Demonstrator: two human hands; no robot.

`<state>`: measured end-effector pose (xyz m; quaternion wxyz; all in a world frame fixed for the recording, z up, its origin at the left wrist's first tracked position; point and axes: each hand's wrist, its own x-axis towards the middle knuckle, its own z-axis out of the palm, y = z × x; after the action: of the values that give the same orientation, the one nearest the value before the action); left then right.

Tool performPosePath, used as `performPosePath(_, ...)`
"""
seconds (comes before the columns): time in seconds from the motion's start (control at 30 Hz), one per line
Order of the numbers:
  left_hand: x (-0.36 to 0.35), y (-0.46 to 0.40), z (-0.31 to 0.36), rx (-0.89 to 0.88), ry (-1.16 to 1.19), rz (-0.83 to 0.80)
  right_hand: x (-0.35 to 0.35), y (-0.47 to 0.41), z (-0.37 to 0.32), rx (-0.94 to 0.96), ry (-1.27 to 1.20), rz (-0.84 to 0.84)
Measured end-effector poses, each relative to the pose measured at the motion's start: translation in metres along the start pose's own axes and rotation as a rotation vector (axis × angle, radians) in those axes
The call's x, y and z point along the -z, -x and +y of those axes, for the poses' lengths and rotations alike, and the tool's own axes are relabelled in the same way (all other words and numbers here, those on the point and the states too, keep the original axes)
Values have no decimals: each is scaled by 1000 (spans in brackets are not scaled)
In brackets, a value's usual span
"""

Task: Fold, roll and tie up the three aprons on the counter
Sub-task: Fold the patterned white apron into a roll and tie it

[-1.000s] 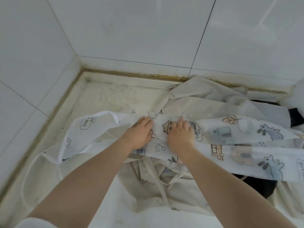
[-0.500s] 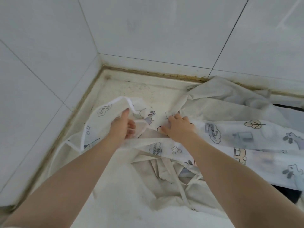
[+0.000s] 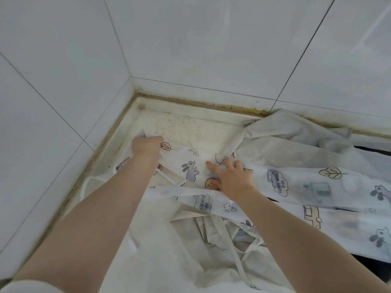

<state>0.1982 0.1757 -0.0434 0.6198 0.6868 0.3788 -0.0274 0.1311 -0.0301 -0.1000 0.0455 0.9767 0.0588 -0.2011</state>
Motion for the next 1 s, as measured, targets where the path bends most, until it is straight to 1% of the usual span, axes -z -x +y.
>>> performPosePath(0.07, 2, -4, 5, -171, -162, 91, 2, -1, 1, -1, -11, -15)
performPosePath(0.13, 5, 0, 8, -336, -360, 124, 4, -1, 0, -1, -12, -25)
performPosePath(0.2, 9, 1, 5, -570, -708, 148, 5, 0, -2, -3, -11, -35)
performPosePath(0.23, 11, -1, 2, -677, -928, 156, 6, 1, -3, -4, -7, -37)
performPosePath(0.27, 12, -5, -2, -747, -1148, 160, 6, 2, -3, -6, -2, -41)
performPosePath(0.33, 14, -11, -6, -780, -1472, 169, 8, 2, -4, -9, 6, -50)
performPosePath(0.4, 12, -14, -8, -732, -1676, 190, 10, 1, -5, -12, 8, -69)
performPosePath(0.5, 9, -20, -11, -647, -1811, 206, 15, -2, -8, 0, 9, -41)
performPosePath(0.57, 8, -27, -14, -650, -1822, 134, 17, -4, -13, 34, 44, 2)
performPosePath(0.6, 8, -30, -16, -651, -1792, 76, 19, -5, -16, 53, 56, 9)
performPosePath(0.67, 5, -30, -18, -577, -1643, -18, 21, -6, -20, 82, 33, -7)
performPosePath(0.73, 6, -31, -17, -497, -1377, -33, 25, -7, -21, 83, -72, -49)
performPosePath(0.8, 7, -32, -12, -377, -986, -22, 28, -8, -20, 57, -171, -76)
performPosePath(0.9, 11, -34, 0, -94, -157, 10, 32, -15, -22, 27, -210, -97)
performPosePath(0.93, 13, -32, 4, -16, 16, 12, 33, -17, -22, 19, -208, -98)
performPosePath(1.0, 17, -30, 10, 64, 138, -44, 33, -19, -24, 6, -211, -88)
